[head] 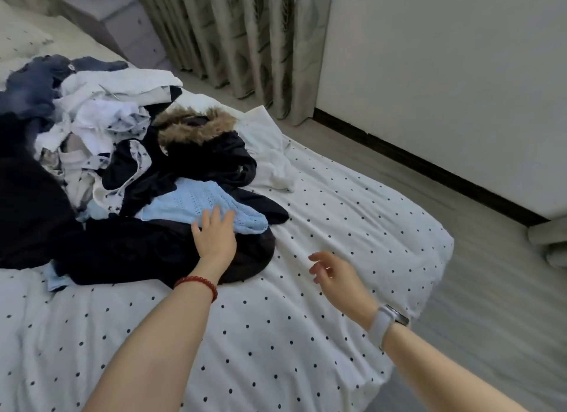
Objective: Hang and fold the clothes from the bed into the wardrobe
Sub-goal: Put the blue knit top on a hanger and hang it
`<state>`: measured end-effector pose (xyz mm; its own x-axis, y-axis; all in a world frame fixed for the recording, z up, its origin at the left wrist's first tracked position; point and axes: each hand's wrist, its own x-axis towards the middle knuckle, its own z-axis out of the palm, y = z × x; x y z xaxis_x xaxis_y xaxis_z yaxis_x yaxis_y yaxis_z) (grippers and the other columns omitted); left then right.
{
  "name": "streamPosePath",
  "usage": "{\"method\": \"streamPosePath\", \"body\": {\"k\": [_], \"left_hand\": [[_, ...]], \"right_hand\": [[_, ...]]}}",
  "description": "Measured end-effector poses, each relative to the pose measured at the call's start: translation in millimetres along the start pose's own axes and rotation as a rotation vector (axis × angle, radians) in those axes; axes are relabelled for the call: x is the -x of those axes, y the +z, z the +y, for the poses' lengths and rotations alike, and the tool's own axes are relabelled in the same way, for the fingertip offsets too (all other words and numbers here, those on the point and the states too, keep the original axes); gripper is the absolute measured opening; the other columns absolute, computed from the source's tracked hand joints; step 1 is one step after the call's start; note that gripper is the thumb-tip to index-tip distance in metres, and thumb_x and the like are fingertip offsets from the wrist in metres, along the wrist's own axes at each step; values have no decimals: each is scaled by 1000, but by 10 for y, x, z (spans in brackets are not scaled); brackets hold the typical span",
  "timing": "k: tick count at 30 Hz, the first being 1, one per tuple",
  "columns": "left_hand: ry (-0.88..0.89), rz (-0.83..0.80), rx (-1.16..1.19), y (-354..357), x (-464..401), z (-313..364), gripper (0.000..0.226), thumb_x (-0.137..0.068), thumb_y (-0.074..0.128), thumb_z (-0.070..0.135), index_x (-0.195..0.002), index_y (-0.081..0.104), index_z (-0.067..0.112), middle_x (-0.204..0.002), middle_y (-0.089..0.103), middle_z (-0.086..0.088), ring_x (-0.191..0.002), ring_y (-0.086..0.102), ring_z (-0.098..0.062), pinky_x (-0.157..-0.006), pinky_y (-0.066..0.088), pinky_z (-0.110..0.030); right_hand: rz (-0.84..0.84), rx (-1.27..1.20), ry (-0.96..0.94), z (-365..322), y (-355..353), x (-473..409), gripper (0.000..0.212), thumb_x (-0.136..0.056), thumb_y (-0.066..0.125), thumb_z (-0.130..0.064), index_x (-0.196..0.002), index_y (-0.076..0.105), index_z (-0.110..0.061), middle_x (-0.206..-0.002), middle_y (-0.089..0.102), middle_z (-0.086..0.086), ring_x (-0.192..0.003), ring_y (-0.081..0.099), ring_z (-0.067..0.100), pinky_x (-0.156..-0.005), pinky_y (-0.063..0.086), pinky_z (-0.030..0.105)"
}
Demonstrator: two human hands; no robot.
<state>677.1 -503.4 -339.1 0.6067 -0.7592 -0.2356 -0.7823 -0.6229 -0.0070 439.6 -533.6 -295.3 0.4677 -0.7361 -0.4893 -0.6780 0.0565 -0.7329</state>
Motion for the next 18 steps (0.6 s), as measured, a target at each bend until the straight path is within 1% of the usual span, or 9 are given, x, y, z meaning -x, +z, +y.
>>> {"method": "streamPosePath", "body": {"k": [1, 3, 7, 9, 11, 13, 14, 16, 18], "left_hand": [[-12, 73, 106, -35, -48, 11, 37, -95, 44, 12, -131, 47, 18, -128, 55, -9, -121, 45, -26, -100, 33, -38], [-37, 150, 366, -190, -52, 19, 32, -95, 39, 6, -122, 56, 9, -101, 65, -12, -95, 58, -30, -80, 42, -38], [73, 259, 609, -610, 198, -200, 26, -95, 44, 5, -117, 58, 2, -64, 51, 1, -61, 47, -17, -60, 34, -29], [127, 294, 654, -784, 407, -347, 22, -93, 49, 4, -112, 60, -1, -53, 39, 9, -51, 38, -8, -56, 31, -27], [168, 293, 719, -887, 641, -372, 16, -92, 52, 6, -105, 61, -1, -50, 35, 12, -46, 36, -8, -53, 31, -26], [241, 290, 789, -974, 893, -309, 11, -91, 50, 15, -88, 58, 7, -48, 34, 12, -46, 40, -9, -49, 31, -17], [264, 283, 820, -981, 977, -230, 9, -90, 49, 18, -83, 52, 14, -48, 35, 13, -48, 43, -7, -48, 32, -16], [222, 308, 873, -1011, 1113, -99, 13, -93, 52, 14, -83, 46, 20, -48, 36, 14, -51, 46, -3, -48, 32, -14], [154, 370, 932, -1082, 1254, -9, 19, -92, 55, 9, -82, 44, 22, -49, 38, 14, -50, 46, -2, -47, 32, -13]], "right_hand": [[16, 3, -3, -6, 6, -50, 28, -95, 37, -15, -115, 54, -23, -103, 64, -4, -85, 64, 27, -75, 53, 36], [46, 30, -37, -79, 25, -125, 30, -96, 41, -14, -122, 52, -22, -116, 60, -2, -93, 60, 17, -80, 49, 27], [2, 70, -332, -405, 80, -254, 65, -92, 53, -15, -145, 18, -32, -147, 26, -10, -134, 30, 9, -106, 33, 25], [-76, 93, -465, -638, 124, -300, 78, -92, 56, -17, -141, 1, -42, -154, 8, -15, -142, 9, 3, -112, 18, 19], [-155, 92, -548, -850, 140, -306, 78, -91, 58, -19, -137, 1, -46, -155, 0, -14, -142, 1, -1, -110, 13, 14], [-177, 103, -652, -1002, 170, -240, 64, -91, 58, -20, -138, 20, -41, -155, 10, -8, -140, 11, 0, -109, 18, 12], [-188, 87, -692, -1010, 176, -223, 50, -92, 57, -19, -135, 37, -34, -152, 25, -3, -135, 23, 1, -107, 25, 15], [-221, 41, -692, -950, 143, -157, 22, -95, 50, -18, -114, 59, -15, -122, 57, 1, -111, 52, 9, -94, 42, 26], [-169, 21, -623, -823, 32, -19, 23, -94, 41, -26, -101, 57, -11, -93, 62, 2, -87, 58, 15, -79, 48, 32]]}}
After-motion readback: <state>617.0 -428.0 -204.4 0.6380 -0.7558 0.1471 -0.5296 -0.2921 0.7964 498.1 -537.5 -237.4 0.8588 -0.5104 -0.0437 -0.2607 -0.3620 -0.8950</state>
